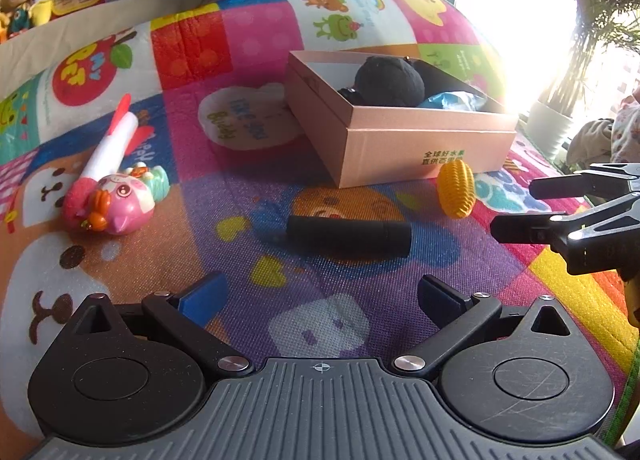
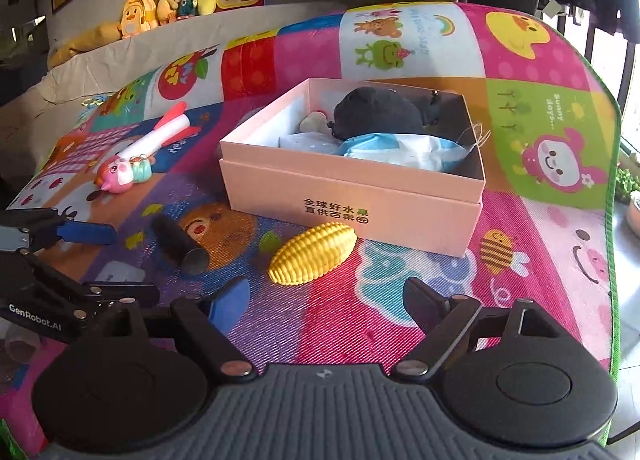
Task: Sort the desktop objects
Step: 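Lift the black cylinder with the left tool and set it back on the mat, then grasp the yellow corn toy with the right tool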
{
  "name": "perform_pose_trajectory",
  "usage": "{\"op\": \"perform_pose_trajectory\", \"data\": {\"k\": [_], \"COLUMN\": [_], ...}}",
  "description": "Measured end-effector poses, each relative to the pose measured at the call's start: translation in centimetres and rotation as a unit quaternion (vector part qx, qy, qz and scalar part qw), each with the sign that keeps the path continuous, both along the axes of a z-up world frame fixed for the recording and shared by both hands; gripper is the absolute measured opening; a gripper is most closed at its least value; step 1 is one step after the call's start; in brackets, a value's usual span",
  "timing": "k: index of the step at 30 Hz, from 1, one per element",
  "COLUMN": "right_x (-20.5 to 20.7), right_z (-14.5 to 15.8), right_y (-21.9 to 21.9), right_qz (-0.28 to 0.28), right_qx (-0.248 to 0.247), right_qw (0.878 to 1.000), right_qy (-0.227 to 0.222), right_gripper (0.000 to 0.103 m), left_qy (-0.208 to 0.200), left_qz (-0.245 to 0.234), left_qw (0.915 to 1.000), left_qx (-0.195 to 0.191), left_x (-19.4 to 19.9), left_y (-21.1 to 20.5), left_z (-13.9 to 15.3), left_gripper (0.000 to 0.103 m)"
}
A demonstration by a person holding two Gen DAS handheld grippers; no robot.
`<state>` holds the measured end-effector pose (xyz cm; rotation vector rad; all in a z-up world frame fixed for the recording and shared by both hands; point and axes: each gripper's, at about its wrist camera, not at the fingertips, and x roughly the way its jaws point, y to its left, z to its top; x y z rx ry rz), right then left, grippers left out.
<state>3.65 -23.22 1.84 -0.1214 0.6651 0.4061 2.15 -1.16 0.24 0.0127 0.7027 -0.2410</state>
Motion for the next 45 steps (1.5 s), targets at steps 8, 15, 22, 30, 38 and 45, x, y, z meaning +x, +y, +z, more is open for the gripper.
{"op": "perform_pose_trajectory", "data": {"k": [8,15,22,30,38,45], "right_x": [1.1,1.9,3.8,4.3,5.0,4.2], "right_z": [-0.8,-1.2,-1.3,-1.3,-1.3,-1.1], "right_y": [0.0,2.0,3.3,3.8,5.4,4.0], "right_qz": [-0.056,-0.042,-0.051,-0.068,-0.122,-0.133], "right_qx": [-0.058,-0.058,-0.041,0.02,0.014,0.017], "right_qw": [0.997,0.997,0.998,0.997,0.992,0.991], "right_qy": [-0.009,-0.012,-0.012,0.034,0.023,0.017], "right_gripper": [0.083,0.083,0.083,0.083,0.082,0.065], "left_qy": [0.0,0.0,-0.001,-0.001,-0.001,-0.002], "left_qz": [0.0,0.0,0.001,0.001,0.001,0.002], "left_qw": [1.0,1.0,1.0,0.9999,0.9999,1.0], "left_qx": [-0.001,-0.002,-0.006,-0.011,-0.011,-0.008], "left_x": [0.0,0.0,0.0,0.0,0.0,-0.1], "left_y": [0.0,0.0,0.1,0.2,0.2,0.1], "left_z": [0.0,0.0,0.0,0.0,0.0,0.1], "left_gripper": [0.103,0.103,0.103,0.103,0.103,0.103]}}
